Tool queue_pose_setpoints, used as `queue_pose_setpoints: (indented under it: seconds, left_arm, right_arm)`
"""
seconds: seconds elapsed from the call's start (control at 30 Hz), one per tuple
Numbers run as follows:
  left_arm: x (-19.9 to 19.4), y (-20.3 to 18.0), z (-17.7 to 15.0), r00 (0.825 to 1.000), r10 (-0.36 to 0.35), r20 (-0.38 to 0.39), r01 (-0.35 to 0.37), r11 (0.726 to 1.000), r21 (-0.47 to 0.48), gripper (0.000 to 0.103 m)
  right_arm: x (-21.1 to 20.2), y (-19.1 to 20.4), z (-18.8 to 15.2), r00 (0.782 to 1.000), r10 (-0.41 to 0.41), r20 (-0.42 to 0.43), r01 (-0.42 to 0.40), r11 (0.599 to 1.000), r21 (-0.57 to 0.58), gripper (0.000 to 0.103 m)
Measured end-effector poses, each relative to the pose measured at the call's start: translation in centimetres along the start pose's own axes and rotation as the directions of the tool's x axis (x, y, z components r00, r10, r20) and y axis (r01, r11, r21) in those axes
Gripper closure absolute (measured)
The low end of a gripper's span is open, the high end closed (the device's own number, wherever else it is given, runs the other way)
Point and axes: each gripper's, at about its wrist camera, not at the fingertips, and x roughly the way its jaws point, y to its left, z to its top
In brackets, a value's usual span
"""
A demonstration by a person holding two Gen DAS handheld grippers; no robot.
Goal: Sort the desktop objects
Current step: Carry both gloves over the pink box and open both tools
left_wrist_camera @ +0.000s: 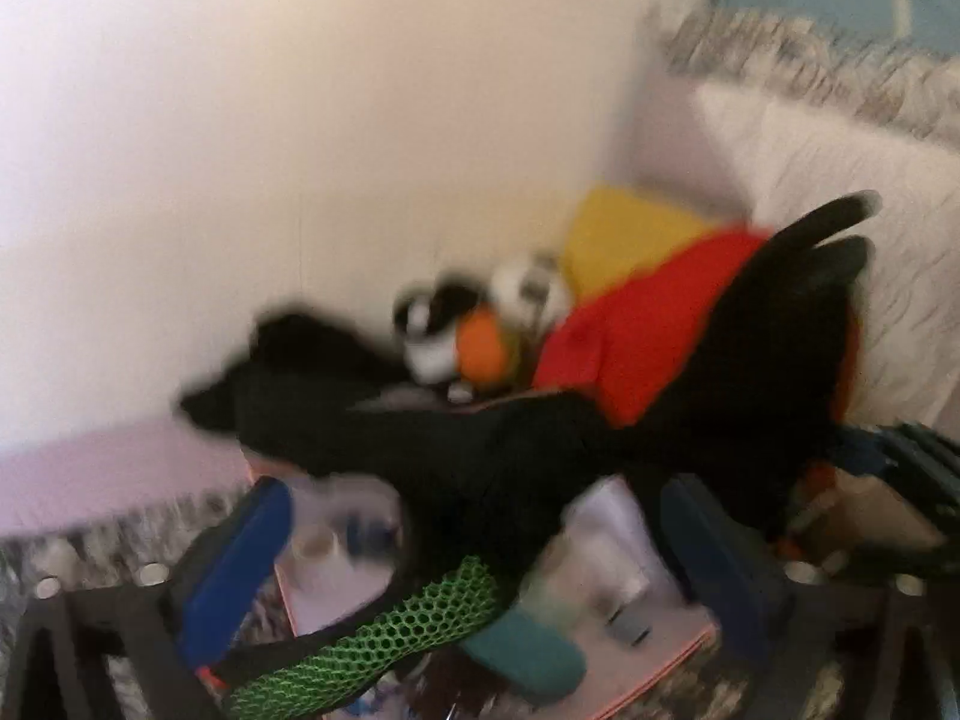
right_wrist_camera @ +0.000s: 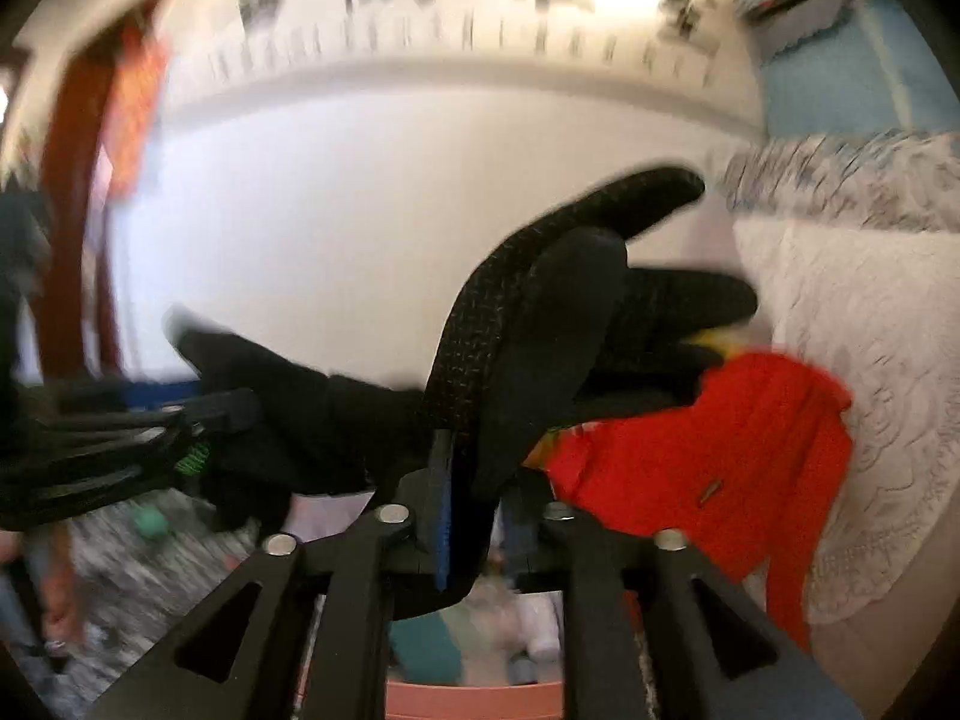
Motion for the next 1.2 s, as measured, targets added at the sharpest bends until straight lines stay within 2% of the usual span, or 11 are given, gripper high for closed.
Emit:
queue_pose_setpoints:
  seconds: [0.03, 0.13, 0.27, 0.33, 0.43, 0.57, 0.67, 0.77, 0.93, 1.07, 1.2]
  left_arm:
    - [2.1, 0.9, -1.0, 0.998, 0.029, -0.047, -0.030, 0.999, -0.015, 0.002]
    - [4.0, 3.4, -3.8, 0.993, 0.068, -0.098, -0.074, 0.996, -0.053, 0.002]
    - [3.4, 7.3, -7.5, 0.977, 0.160, -0.142, -0.176, 0.979, -0.107, 0.002]
    - [2.6, 9.2, -9.5, 0.964, 0.200, -0.173, -0.225, 0.964, -0.140, 0.002]
    - [0.1, 11.4, -12.6, 0.941, 0.240, -0.238, -0.284, 0.944, -0.171, 0.002]
    - [-5.5, 12.5, -17.2, 0.903, 0.320, -0.285, -0.376, 0.911, -0.169, 0.002]
    - [-10.6, 13.3, -20.8, 0.876, 0.362, -0.317, -0.434, 0.880, -0.193, 0.002]
    - [-15.5, 14.3, -23.3, 0.859, 0.402, -0.317, -0.479, 0.849, -0.222, 0.002]
    - [-22.4, 15.7, -26.6, 0.830, 0.470, -0.302, -0.547, 0.793, -0.269, 0.002]
    - [-26.0, 16.8, -28.2, 0.818, 0.499, -0.285, -0.571, 0.764, -0.301, 0.002]
    - [-26.9, 18.3, -28.6, 0.807, 0.519, -0.283, -0.589, 0.744, -0.315, 0.002]
  right_arm:
    - [3.5, 0.2, -0.7, 0.994, 0.025, -0.102, -0.025, 1.000, 0.002, 0.018]
    - [9.9, -0.6, -4.4, 0.952, 0.055, -0.301, -0.035, 0.997, 0.073, 0.016]
    - [10.9, -2.8, -8.3, 0.932, 0.020, -0.363, 0.029, 0.991, 0.129, 0.015]
    - [10.0, -3.6, -9.5, 0.925, 0.043, -0.378, 0.031, 0.982, 0.188, 0.015]
    - [7.2, -3.6, -10.9, 0.928, 0.057, -0.368, 0.027, 0.975, 0.218, 0.015]
    - [3.1, -2.3, -11.9, 0.932, 0.094, -0.351, -0.010, 0.972, 0.235, 0.013]
    - [-0.2, 0.5, -12.5, 0.928, 0.141, -0.344, -0.066, 0.973, 0.221, 0.012]
    - [-2.7, 3.5, -14.0, 0.919, 0.174, -0.354, -0.110, 0.975, 0.194, 0.011]
    - [-6.3, 9.3, -16.2, 0.887, 0.255, -0.386, -0.213, 0.966, 0.149, 0.011]
    - [-7.9, 14.2, -16.7, 0.862, 0.314, -0.398, -0.298, 0.949, 0.102, 0.011]
    - [-8.0, 19.5, -15.4, 0.848, 0.361, -0.389, -0.374, 0.926, 0.044, 0.011]
